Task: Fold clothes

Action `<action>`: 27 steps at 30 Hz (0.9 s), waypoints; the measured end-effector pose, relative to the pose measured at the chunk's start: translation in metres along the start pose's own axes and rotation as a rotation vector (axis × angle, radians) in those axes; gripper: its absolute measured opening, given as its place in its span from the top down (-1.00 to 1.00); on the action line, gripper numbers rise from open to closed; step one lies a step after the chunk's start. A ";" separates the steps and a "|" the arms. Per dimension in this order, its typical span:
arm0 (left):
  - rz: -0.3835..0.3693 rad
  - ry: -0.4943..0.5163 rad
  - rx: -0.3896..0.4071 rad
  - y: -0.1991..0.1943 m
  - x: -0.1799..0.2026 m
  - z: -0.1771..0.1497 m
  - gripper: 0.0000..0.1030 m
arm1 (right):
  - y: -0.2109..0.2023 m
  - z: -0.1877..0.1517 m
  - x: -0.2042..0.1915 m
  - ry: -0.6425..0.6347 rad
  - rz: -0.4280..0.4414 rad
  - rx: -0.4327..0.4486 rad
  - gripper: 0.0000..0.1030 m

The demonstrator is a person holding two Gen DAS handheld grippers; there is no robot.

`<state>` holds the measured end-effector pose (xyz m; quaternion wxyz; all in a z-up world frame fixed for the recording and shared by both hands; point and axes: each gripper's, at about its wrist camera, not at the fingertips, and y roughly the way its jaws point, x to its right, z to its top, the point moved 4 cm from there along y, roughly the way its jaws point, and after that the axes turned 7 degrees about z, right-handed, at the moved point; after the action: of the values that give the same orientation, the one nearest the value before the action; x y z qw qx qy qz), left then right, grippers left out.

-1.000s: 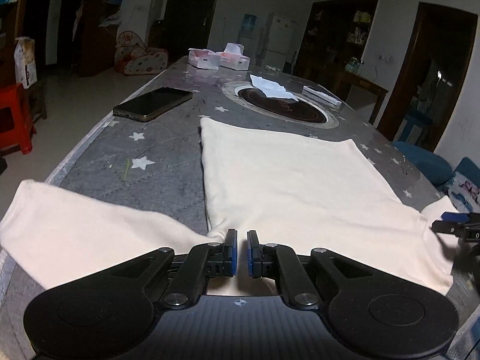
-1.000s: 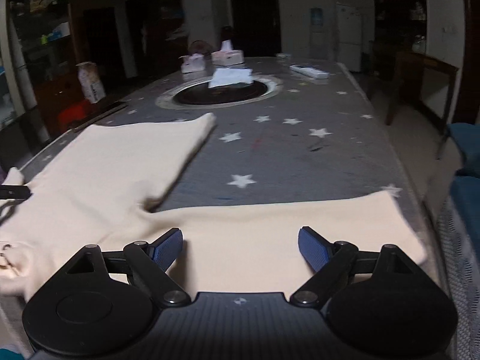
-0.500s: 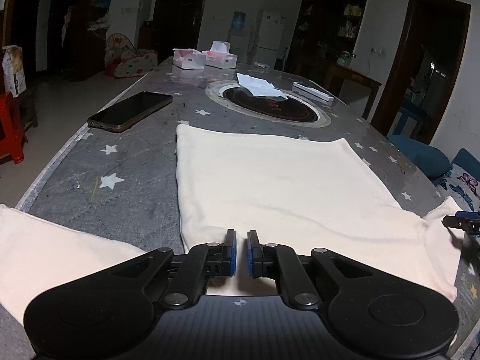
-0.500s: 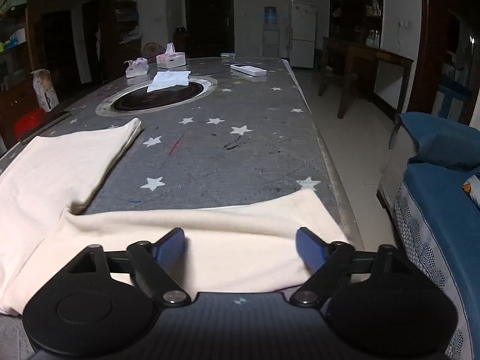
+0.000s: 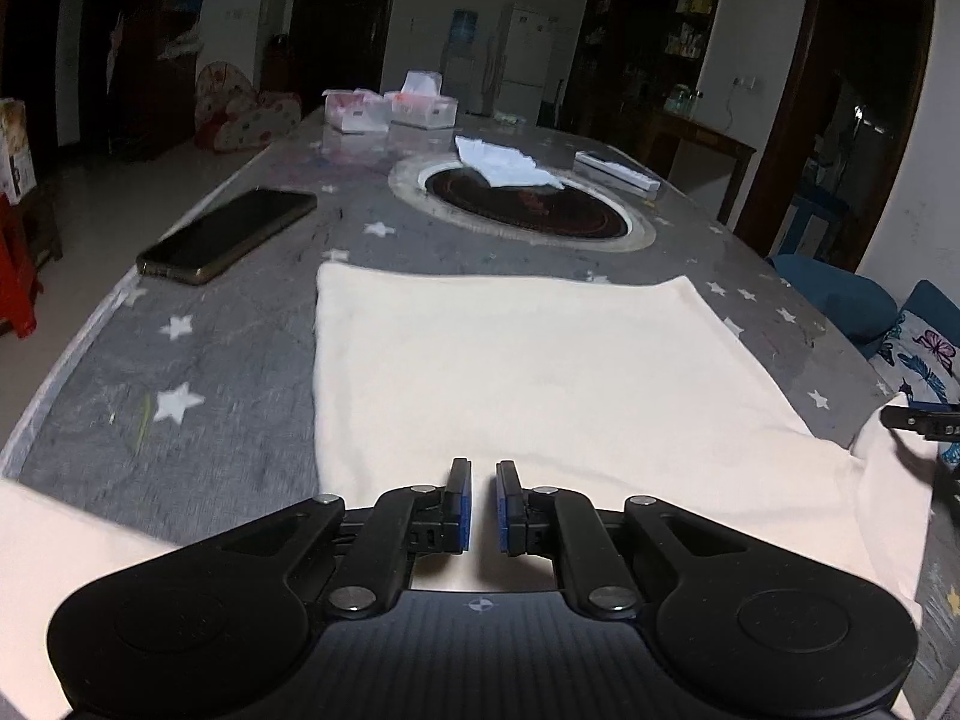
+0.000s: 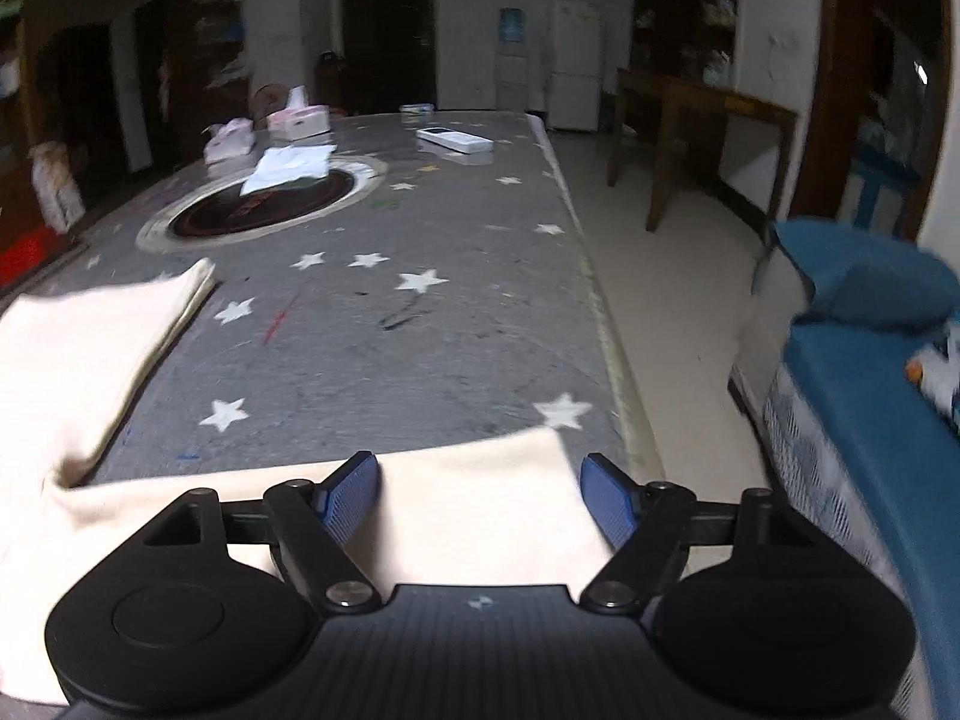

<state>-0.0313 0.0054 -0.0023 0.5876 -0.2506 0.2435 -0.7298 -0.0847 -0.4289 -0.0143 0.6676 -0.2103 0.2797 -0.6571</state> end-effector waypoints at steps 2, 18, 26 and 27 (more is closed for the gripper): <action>0.000 0.006 0.002 -0.003 0.004 0.001 0.57 | -0.007 -0.003 0.004 0.014 -0.008 0.008 -0.43; -0.045 0.087 0.081 -0.051 0.054 -0.020 -0.17 | -0.036 -0.025 0.019 0.060 -0.011 0.024 0.10; -0.027 0.080 0.073 -0.053 0.059 -0.025 -0.49 | -0.048 -0.021 0.014 0.090 0.027 0.069 0.82; -0.022 0.077 0.075 -0.054 0.058 -0.026 -0.51 | -0.053 -0.019 0.012 0.096 0.045 0.078 0.83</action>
<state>-0.0986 -0.0396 0.0179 0.5787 -0.2029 0.2358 -0.7539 -0.1371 -0.4415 0.0045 0.6758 -0.1461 0.2903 -0.6616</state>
